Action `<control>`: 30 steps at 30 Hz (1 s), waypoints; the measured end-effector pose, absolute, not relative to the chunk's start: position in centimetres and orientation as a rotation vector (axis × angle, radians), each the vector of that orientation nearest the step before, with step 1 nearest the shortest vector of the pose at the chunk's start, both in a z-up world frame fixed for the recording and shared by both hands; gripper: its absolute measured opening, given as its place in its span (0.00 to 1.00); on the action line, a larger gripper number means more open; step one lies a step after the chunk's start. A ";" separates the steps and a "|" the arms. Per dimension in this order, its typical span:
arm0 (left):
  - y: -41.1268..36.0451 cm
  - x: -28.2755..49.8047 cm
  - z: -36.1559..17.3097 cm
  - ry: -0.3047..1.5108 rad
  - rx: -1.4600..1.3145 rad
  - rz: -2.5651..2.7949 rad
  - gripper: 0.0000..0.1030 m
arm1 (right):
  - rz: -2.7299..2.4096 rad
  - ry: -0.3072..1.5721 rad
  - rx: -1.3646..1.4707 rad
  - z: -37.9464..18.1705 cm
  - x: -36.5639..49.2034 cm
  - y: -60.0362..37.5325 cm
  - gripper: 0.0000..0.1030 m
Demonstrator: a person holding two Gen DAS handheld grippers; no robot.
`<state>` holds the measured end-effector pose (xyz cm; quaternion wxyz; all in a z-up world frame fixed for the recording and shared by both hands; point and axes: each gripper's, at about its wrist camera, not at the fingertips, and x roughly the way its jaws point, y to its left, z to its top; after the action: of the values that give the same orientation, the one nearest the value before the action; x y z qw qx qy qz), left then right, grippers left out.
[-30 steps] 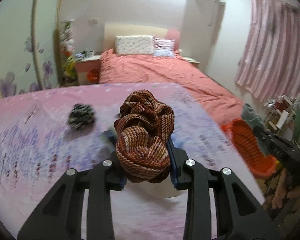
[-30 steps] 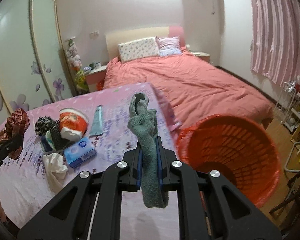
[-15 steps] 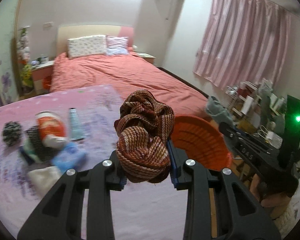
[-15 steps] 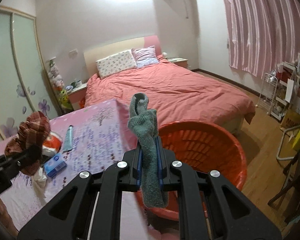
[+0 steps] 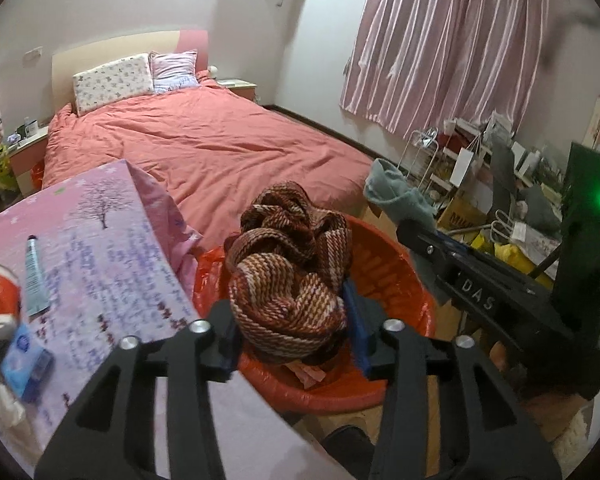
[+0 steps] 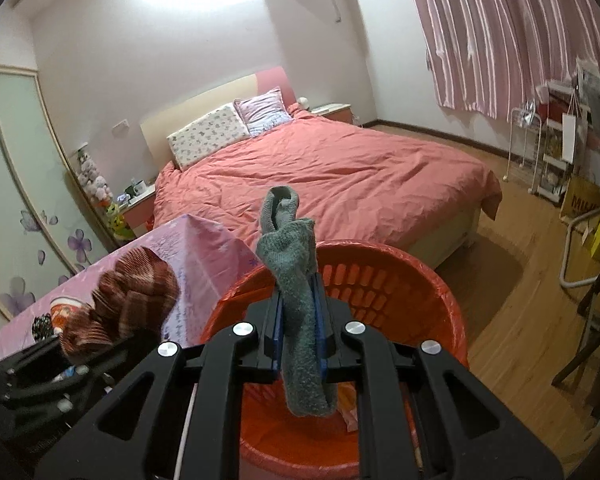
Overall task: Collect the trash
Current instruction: 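Lift the scarf and towel over the orange basket and open both grippers, then move both tools back over the table items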
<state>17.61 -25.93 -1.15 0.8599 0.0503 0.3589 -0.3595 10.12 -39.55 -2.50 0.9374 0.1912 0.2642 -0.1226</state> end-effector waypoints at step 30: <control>-13.5 16.7 -1.3 0.748 0.083 -0.487 0.75 | -0.198 0.610 0.309 -2.5 9.7 -34.3 0.55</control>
<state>16.66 -13.48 -1.25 0.9012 0.0400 0.3617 -0.2355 9.70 -34.27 -2.54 0.9373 0.1512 0.2988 -0.0969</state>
